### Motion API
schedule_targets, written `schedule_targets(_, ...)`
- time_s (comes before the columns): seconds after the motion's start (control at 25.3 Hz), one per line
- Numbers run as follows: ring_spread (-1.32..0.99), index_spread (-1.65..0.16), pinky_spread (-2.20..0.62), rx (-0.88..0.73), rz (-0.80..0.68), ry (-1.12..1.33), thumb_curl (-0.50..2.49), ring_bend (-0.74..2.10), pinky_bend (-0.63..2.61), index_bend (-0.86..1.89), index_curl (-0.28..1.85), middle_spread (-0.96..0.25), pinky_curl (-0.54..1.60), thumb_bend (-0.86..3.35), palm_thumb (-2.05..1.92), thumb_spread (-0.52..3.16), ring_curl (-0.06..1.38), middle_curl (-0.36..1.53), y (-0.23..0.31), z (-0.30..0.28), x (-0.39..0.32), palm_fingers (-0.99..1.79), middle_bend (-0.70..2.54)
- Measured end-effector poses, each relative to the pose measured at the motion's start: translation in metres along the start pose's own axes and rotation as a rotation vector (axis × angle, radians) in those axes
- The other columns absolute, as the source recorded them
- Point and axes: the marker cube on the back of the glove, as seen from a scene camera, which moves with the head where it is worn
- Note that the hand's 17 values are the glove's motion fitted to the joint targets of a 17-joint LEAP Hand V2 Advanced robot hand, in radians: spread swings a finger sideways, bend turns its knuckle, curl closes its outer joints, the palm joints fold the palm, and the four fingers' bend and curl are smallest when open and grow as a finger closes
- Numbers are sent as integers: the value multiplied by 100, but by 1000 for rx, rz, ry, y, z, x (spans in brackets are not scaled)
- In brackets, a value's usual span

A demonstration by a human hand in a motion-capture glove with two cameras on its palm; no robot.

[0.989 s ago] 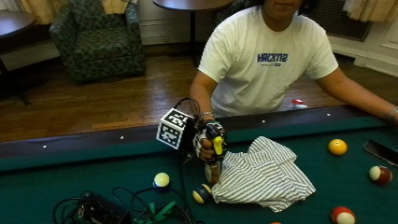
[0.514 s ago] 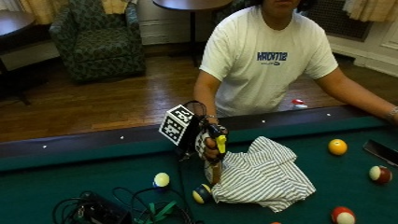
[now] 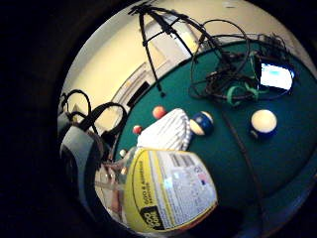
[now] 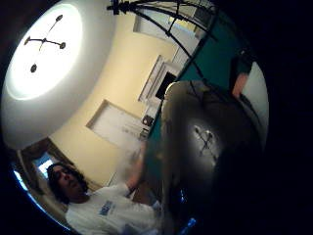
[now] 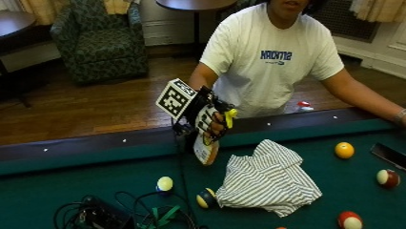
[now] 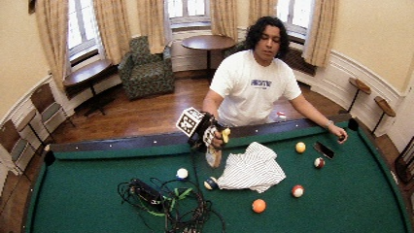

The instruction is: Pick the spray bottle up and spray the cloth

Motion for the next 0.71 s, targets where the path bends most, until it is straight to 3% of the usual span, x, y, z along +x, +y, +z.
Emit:
schedule_targets(0.36, -23, -27, -32, -237, -11, 175, 71, 69, 45, 42, 56, -22, 42, -3, 93, 37, 50, 57, -30, -27, -45, 140, 61)
schedule_targets(0.71, -22, -26, -32, -515, -155, 452, 74, 70, 46, 42, 58, -22, 42, -3, 92, 35, 50, 57, -75, -30, -98, 139, 62)
